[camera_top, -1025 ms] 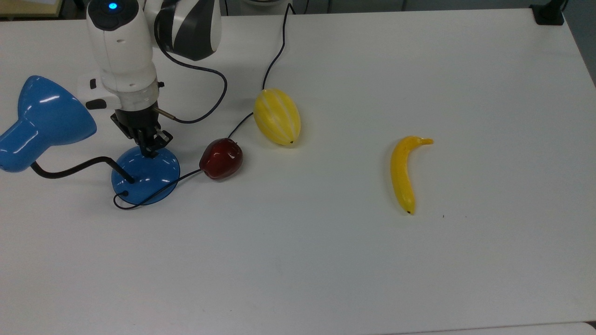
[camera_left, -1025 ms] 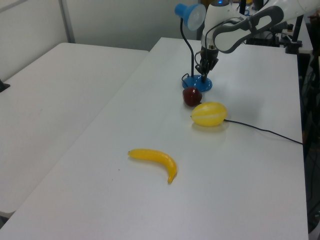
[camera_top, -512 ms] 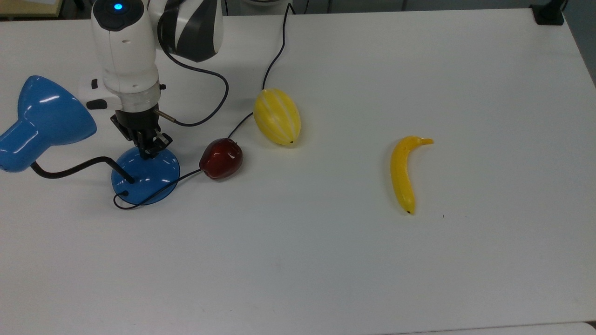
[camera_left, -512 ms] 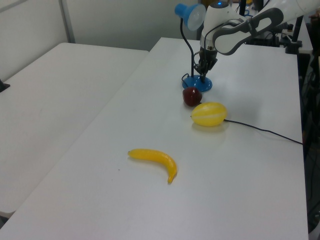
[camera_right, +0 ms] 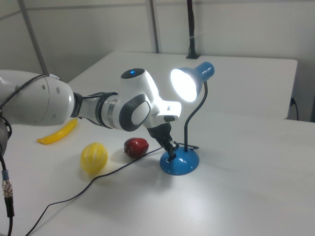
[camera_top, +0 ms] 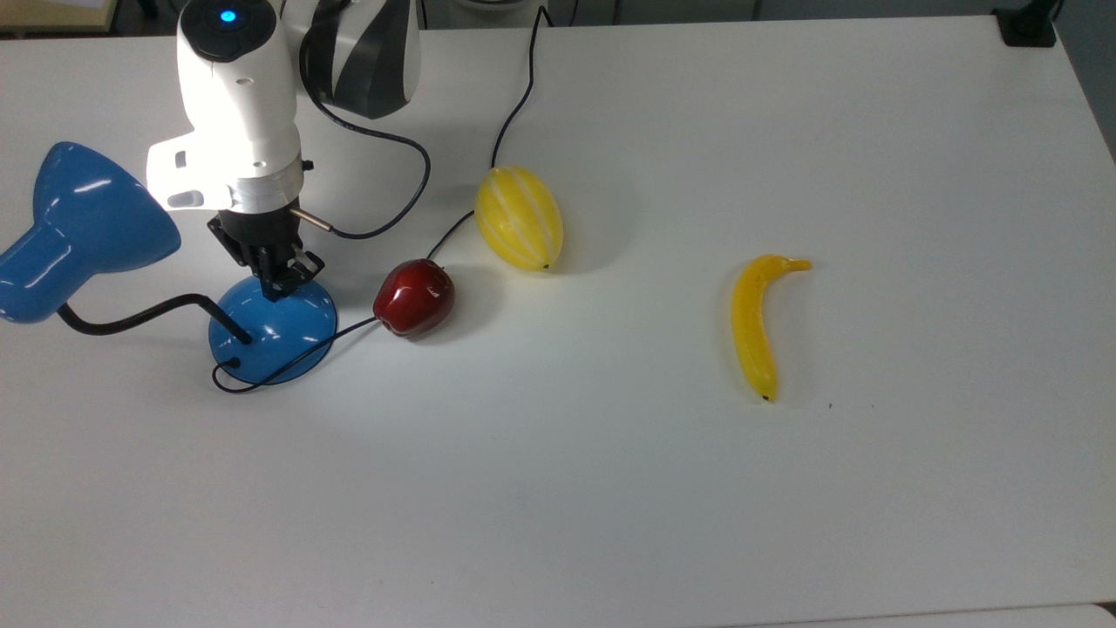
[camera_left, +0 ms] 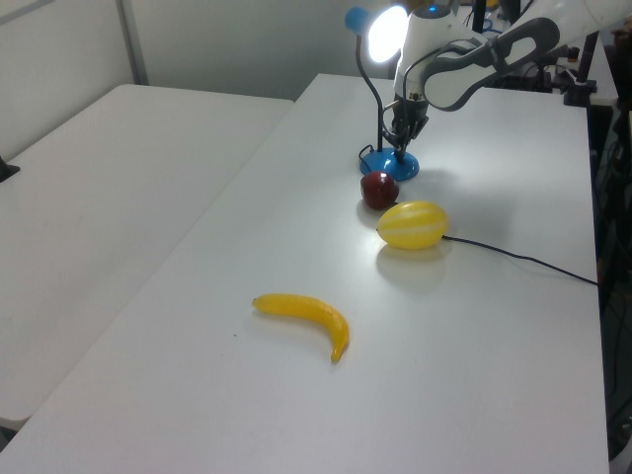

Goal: Turn on desk lamp

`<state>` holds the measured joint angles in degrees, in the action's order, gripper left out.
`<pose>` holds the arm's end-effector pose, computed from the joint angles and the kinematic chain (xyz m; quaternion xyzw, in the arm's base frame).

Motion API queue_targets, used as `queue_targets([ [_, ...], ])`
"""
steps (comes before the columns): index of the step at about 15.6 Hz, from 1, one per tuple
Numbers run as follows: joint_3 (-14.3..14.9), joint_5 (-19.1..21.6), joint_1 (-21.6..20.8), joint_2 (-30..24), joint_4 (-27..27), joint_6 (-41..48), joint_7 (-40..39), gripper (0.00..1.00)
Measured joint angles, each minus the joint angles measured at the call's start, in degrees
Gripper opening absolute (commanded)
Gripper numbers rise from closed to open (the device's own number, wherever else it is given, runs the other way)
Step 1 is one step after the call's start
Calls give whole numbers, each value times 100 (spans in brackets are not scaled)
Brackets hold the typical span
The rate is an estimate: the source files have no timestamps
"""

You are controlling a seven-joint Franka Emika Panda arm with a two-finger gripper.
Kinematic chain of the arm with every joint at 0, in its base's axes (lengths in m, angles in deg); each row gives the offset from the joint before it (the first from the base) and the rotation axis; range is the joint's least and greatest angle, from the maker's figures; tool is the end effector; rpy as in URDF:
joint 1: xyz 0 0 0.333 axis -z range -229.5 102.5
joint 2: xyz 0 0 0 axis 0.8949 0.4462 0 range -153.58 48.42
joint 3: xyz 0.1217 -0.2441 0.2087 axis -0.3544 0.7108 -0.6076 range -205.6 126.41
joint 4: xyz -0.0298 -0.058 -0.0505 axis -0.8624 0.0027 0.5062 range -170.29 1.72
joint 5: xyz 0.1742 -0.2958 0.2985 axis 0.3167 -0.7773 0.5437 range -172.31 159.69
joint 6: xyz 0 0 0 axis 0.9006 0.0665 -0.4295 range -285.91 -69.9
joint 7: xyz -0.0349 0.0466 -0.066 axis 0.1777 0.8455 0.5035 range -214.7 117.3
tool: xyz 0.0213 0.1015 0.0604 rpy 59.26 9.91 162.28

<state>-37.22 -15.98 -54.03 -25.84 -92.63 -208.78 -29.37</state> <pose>0.7383 -0.1544 0.3159 0.9689 -0.2090 0.1152 0.0647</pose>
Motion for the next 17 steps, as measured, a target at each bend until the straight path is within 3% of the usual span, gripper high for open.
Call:
queue_targets([
  [7,-42,-4,0,-20,6,0,12,0],
  [10,-246,-4,-3,-252,-15,223,28,0],
  [12,-474,-4,-11,-710,-100,874,31,5],
  [14,-678,-4,-19,-1127,-241,1415,31,16],
  [17,-833,-2,-215,-1687,-562,1855,39,41],
])
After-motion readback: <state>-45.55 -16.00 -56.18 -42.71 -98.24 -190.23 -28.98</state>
